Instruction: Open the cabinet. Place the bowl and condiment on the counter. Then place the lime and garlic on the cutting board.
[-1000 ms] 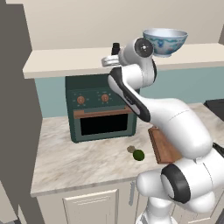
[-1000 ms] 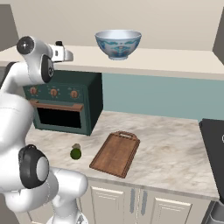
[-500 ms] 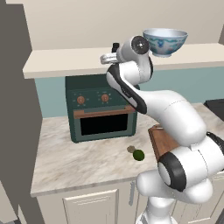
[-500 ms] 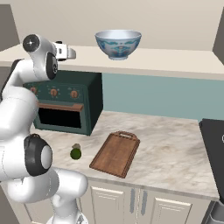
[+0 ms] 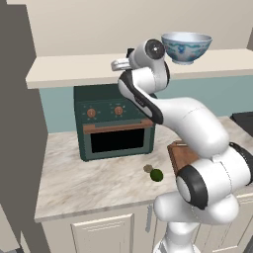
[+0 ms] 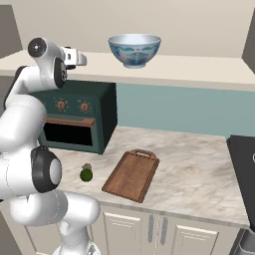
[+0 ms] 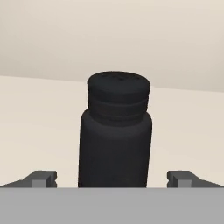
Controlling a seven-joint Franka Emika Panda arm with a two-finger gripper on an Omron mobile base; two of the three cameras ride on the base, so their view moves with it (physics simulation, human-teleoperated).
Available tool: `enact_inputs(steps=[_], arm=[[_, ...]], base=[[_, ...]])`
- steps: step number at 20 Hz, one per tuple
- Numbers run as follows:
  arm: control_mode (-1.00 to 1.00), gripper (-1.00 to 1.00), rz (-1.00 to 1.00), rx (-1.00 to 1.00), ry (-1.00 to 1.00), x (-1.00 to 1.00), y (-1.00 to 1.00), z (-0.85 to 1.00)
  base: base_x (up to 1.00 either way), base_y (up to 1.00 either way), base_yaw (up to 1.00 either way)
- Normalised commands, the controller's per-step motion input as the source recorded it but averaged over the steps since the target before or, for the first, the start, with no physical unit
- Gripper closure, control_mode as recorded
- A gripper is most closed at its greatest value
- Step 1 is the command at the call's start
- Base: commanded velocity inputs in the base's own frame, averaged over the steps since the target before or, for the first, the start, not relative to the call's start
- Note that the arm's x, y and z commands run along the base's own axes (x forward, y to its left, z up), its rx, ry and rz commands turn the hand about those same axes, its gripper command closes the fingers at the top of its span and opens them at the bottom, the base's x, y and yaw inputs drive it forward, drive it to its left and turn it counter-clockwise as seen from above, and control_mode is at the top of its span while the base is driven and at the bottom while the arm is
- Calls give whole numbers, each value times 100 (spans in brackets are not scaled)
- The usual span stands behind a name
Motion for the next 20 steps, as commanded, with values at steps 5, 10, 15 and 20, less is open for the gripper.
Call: enact_inputs(steps=[5,10,15,20], arm=[[-100,-100,0,0,0,5,0,0],[-100,100,0,0,0,4,0,0],[-100,100,0,0,0,5,0,0],[-100,100,0,0,0,0,0,0]], base=[[0,0,0],[0,0,0],[0,0,0],[0,0,0]])
